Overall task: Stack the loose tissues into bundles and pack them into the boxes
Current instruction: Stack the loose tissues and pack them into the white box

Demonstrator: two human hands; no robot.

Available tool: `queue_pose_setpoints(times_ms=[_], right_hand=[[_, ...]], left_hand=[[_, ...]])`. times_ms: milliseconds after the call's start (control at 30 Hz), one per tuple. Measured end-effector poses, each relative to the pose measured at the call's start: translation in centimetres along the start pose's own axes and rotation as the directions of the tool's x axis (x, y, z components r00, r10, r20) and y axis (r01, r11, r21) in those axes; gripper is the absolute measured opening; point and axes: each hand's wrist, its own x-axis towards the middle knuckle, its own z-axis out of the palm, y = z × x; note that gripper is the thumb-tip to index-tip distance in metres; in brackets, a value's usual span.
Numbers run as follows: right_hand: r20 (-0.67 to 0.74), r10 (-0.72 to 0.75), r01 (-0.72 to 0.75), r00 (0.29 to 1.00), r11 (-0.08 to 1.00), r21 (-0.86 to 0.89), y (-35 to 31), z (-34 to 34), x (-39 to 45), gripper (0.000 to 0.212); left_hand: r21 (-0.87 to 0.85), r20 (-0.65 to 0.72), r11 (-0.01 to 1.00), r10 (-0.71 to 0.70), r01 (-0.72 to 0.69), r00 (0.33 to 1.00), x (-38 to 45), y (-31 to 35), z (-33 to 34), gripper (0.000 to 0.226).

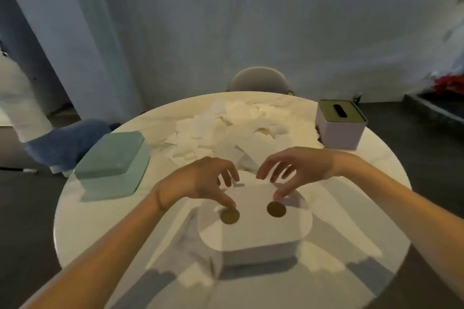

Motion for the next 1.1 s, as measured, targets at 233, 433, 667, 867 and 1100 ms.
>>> queue_pose_setpoints(times_ms=[233,433,667,867,1100], right_hand=[[-0.225,-0.064,0.000,0.972,0.962,-0.274,-1.1,3.6,-1.0,0.046],[-0.338,-0.162,0.045,0.927,0.943,-0.329,-2.5,2.1,-1.3,0.045],[-0.461,-0.279,0.134,0.842,0.937,-0.322,-2.8,1.0,-0.1,0.049],[-0.437,-0.096,0.073,0.894,0.995,-0.069,-1.5,2.6,1.5,0.061],[-0.293,-0.147,0.122,0.945,0.987,-0.102,0.6,4.2,2.3,0.025]], left_hand=[[0.169,-0.182,0.985,-0.011,0.042,0.983,-2.5,0.7,2.6,0.053],[0.094,-0.329,0.996,0.029,0.003,0.944,-3.5,0.7,0.9,0.052],[-0.186,-0.448,0.979,-0.011,-0.081,0.894,-4.9,-0.7,-2.8,0.019],[-0.145,-0.907,0.981,-0.080,-0.128,0.413,-8.1,-4.6,-4.8,0.008],[0.169,-0.852,0.984,0.119,0.052,0.509,-8.8,-9.6,3.2,0.013]])
